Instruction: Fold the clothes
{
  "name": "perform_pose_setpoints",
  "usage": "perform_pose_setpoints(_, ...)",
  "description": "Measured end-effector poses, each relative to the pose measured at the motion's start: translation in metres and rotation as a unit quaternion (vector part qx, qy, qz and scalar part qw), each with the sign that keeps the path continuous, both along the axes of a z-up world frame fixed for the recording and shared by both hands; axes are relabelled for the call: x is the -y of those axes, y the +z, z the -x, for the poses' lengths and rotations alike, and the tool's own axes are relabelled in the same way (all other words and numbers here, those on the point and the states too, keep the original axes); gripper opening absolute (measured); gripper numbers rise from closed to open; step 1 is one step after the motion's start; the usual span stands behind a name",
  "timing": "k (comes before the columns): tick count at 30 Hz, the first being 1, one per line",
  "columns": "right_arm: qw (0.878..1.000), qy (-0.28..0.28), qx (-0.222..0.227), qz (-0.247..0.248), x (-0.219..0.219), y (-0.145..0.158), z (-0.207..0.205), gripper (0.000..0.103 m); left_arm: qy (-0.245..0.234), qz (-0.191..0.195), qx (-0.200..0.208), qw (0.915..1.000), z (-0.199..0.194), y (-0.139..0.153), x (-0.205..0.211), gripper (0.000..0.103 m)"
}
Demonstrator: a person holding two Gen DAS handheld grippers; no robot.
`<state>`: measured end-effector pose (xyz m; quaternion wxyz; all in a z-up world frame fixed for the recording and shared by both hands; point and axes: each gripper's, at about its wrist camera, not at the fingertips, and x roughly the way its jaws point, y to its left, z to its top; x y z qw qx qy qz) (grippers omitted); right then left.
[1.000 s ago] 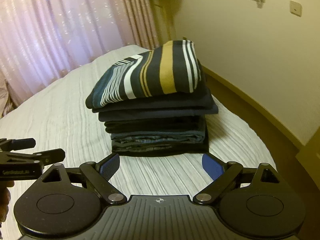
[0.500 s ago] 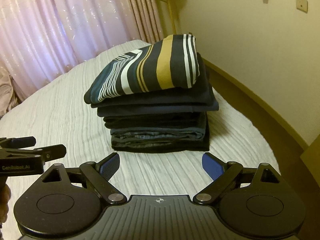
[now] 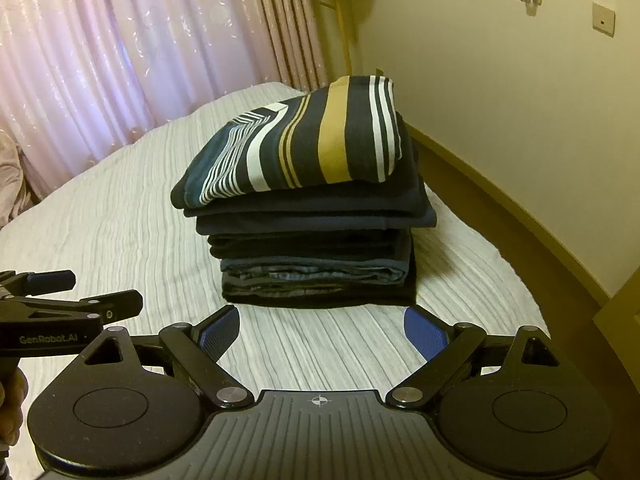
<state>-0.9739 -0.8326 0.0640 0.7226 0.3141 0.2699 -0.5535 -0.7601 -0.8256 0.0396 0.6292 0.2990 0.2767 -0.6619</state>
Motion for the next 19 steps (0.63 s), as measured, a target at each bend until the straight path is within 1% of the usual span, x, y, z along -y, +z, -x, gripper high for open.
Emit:
perform_pose_setpoints(5, 1.000, -0.006, -0.009, 0.004, -0.002, 0.003, -0.002, 0.092, 0.002, 0.001, 0.003, 1.0000, -0.002, 0.000, -0.002, 0.099)
perform_pose_setpoints(19, 1.000, -0.004, -0.009, 0.005, -0.007, 0.004, -0.011, 0.092, 0.003, 0.008, 0.004, 1.0000, -0.004, -0.002, -0.007, 0.099)
